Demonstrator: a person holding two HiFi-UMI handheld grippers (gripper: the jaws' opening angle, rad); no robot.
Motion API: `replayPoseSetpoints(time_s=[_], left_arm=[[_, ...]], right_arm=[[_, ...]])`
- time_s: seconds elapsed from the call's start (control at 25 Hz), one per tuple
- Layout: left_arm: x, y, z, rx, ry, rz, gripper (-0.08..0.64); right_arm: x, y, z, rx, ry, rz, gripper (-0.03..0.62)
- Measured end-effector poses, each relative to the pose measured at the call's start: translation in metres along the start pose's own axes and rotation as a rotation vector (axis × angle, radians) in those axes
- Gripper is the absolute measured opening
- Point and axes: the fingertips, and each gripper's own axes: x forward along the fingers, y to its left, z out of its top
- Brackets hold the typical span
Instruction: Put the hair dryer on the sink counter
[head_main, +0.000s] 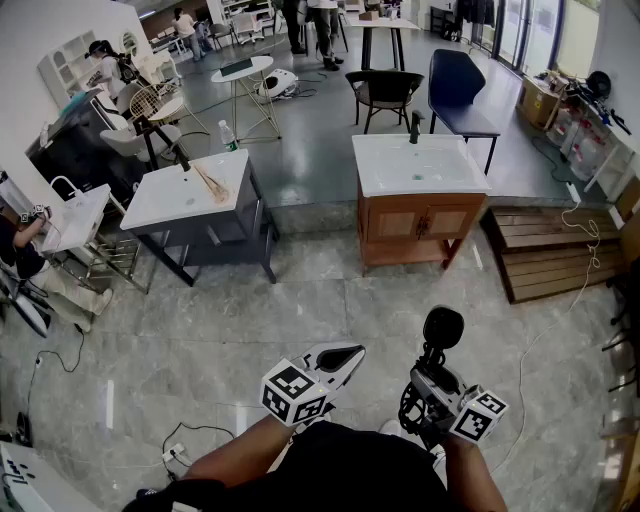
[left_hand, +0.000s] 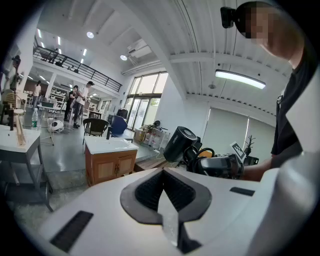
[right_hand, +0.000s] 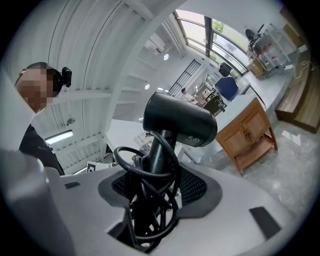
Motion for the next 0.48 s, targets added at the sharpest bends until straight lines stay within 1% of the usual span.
replayPoseSetpoints(time_s=[0.48], left_arm=[[0.0002, 0.0013, -0.0009, 0.007, -0.005, 0.002, 0.0]], right_arm=[[0.0005, 0.0009, 0.0014, -0.01, -0.008, -0.003, 0.213]])
